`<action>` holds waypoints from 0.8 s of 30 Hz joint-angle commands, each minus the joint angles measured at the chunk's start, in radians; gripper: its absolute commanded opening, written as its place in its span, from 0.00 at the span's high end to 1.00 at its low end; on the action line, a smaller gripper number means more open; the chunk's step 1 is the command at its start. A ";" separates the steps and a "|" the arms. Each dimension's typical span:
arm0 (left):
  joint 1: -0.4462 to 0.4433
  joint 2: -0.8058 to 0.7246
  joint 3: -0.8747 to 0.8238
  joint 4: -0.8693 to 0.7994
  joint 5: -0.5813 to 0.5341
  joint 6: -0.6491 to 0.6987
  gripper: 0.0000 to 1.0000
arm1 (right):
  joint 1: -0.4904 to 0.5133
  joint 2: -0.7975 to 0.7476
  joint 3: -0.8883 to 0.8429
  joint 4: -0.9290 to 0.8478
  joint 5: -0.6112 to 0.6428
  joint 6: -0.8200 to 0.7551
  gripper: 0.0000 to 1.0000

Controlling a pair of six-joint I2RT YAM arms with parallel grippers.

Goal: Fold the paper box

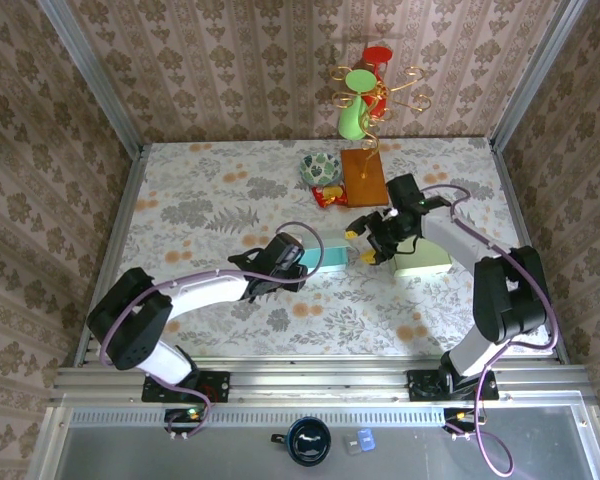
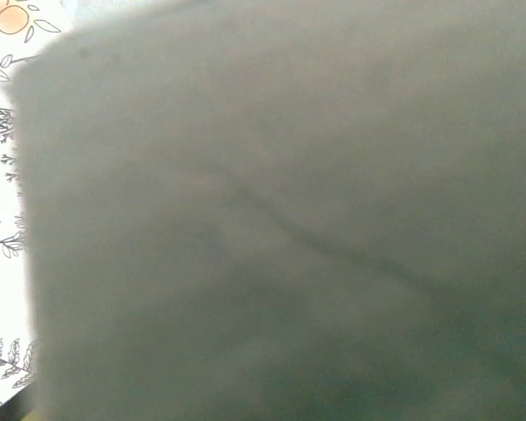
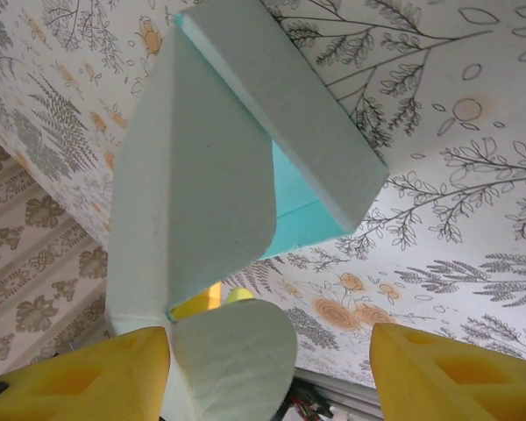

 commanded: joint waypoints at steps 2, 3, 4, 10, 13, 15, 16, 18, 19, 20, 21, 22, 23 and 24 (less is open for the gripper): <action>-0.016 -0.078 -0.018 -0.040 0.046 -0.005 0.56 | 0.005 0.008 0.065 -0.074 -0.003 -0.081 0.35; -0.019 -0.096 -0.019 -0.046 0.054 -0.007 0.57 | 0.005 0.006 0.071 -0.086 0.002 -0.091 0.35; -0.025 -0.122 -0.022 -0.055 0.054 -0.011 0.57 | 0.005 0.000 0.079 -0.095 0.010 -0.102 0.34; -0.096 -0.272 0.157 -0.293 -0.074 -0.021 0.58 | 0.005 -0.041 0.125 -0.166 0.064 -0.179 0.33; -0.045 -0.296 0.293 -0.459 -0.152 -0.163 0.38 | 0.006 -0.064 0.145 -0.191 0.088 -0.212 0.33; 0.082 -0.276 0.358 -0.560 -0.031 -0.268 0.34 | 0.007 -0.072 0.160 -0.211 0.105 -0.241 0.33; 0.154 -0.259 0.377 -0.583 0.055 -0.303 0.33 | 0.007 -0.071 0.169 -0.224 0.116 -0.258 0.32; 0.256 -0.217 0.402 -0.603 0.185 -0.347 0.33 | 0.008 -0.061 0.186 -0.240 0.123 -0.282 0.32; 0.293 -0.186 0.421 -0.607 0.255 -0.357 0.34 | 0.012 -0.052 0.200 -0.249 0.126 -0.295 0.32; 0.317 -0.149 0.449 -0.619 0.310 -0.361 0.35 | 0.017 -0.038 0.218 -0.261 0.130 -0.312 0.32; 0.332 -0.114 0.477 -0.636 0.348 -0.356 0.35 | 0.024 -0.024 0.238 -0.275 0.138 -0.326 0.32; 0.339 -0.080 0.509 -0.651 0.378 -0.344 0.36 | 0.035 -0.006 0.265 -0.294 0.148 -0.346 0.32; 0.342 -0.043 0.533 -0.664 0.397 -0.332 0.36 | 0.045 0.014 0.290 -0.312 0.160 -0.361 0.32; 0.346 -0.017 0.549 -0.666 0.410 -0.326 0.36 | 0.053 0.032 0.309 -0.322 0.169 -0.372 0.32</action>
